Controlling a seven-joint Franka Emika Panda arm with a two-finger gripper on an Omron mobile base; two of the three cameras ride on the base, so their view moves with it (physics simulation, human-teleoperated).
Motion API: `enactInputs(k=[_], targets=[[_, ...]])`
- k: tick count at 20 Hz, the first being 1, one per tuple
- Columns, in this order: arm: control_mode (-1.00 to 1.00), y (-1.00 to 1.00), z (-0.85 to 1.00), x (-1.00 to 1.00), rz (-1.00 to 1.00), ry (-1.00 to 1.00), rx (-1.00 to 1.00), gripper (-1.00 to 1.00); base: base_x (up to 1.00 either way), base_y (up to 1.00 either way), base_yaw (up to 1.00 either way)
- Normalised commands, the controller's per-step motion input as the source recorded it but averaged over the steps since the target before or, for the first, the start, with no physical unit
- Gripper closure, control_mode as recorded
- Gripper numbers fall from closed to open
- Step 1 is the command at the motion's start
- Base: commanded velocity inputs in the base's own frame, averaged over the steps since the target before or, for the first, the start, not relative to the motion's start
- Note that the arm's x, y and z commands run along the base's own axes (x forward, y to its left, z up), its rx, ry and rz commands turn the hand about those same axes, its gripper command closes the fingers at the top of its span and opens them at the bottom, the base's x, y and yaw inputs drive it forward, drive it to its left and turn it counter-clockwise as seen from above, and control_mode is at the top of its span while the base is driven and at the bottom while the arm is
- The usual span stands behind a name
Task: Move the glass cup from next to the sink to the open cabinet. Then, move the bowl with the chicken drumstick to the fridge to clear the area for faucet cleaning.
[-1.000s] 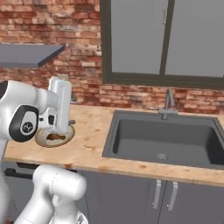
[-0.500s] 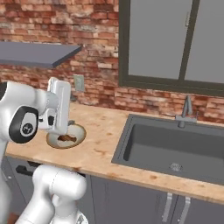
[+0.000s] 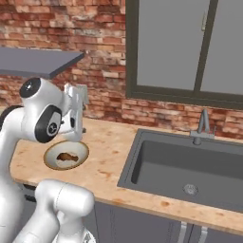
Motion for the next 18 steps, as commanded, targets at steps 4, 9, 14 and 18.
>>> enactInputs(k=[4, 9, 14, 18], targets=[[-1.0, -0.07, -0.36, -0.02, 0.62, 0.35, 0.15, -1.0, 0.0, 0.0, 0.0], [-1.0, -0.05, -0.76, -0.01, 0.76, 0.21, 0.06, -1.0, 0.0, 0.0, 0.0], [-1.0, 0.01, -0.83, 0.25, 0.81, 0.04, 0.02, -1.0, 0.0, 0.0, 0.0], [-1.0, 0.43, -0.57, 0.71, 0.48, 0.03, 0.0, -1.0, 0.0, 0.0, 0.0]])
